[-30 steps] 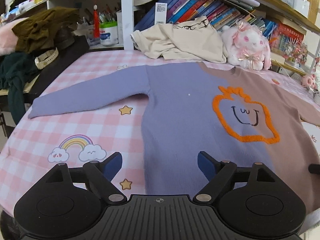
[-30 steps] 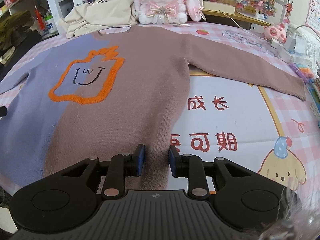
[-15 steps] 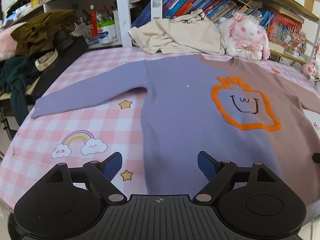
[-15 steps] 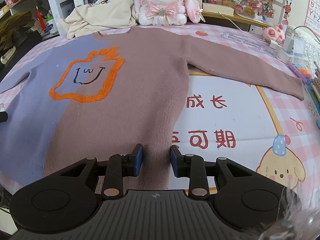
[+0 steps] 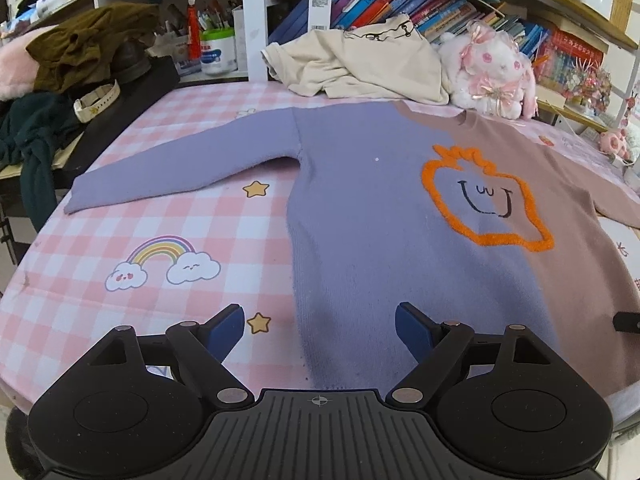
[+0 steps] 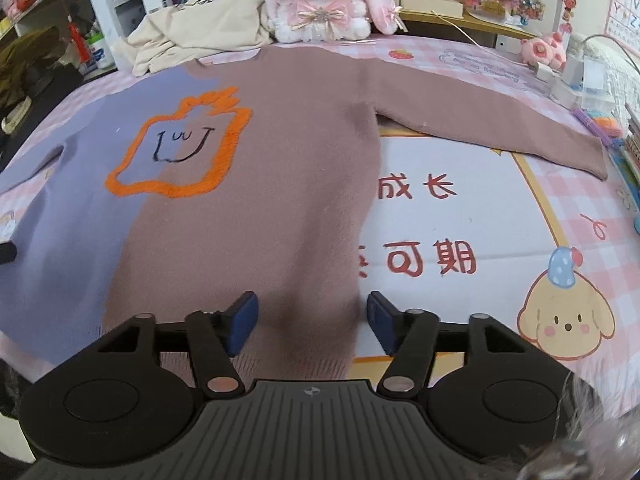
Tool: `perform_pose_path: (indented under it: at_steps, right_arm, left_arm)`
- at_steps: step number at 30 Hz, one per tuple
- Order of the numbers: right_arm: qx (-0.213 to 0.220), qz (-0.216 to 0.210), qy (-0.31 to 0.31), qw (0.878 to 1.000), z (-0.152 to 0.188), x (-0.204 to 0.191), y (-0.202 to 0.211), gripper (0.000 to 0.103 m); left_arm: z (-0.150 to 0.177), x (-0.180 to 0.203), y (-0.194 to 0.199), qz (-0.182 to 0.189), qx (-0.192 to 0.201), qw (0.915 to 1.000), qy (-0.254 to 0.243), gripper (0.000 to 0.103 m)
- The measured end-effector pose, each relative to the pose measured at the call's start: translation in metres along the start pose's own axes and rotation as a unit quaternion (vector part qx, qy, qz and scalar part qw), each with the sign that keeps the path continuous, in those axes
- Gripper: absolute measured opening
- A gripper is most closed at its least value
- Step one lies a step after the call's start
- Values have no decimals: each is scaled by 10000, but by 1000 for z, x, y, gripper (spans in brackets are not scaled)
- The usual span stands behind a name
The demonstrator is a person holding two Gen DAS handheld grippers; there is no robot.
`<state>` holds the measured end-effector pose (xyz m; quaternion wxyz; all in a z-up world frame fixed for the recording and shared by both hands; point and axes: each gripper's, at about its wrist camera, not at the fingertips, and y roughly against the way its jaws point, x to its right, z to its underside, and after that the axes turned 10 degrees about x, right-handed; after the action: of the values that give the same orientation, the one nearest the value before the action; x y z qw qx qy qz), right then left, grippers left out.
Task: Fold clothes
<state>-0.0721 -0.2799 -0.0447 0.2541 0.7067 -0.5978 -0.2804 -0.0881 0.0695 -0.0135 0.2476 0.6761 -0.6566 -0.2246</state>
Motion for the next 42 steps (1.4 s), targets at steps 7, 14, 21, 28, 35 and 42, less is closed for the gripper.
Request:
perform_pose_path:
  at_steps: [7, 14, 21, 28, 35, 42]
  right_arm:
    - [7, 19, -38, 10000, 4, -4, 6, 60]
    - [1, 149, -225, 9996, 6, 0, 14, 60]
    - [112, 222, -385, 9989, 7, -1, 24, 60]
    - [121, 275, -429, 9986, 8, -2, 23, 60]
    - [62, 384, -531, 9978, 8, 2, 20, 58]
    - [-59, 327, -348, 9988, 13, -4, 18, 36]
  left_arm:
    - [0, 3, 1, 127, -70, 9998, -136, 85]
    - [1, -5, 10, 280, 97, 9996, 6, 85]
    - [4, -15, 12, 337, 75, 9993, 149, 85]
    - [3, -24, 8, 351, 17, 9992, 207, 83]
    - [2, -33, 1, 446, -70, 9983, 382, 70]
    - [4, -40, -6, 607, -283, 9963, 547, 32]
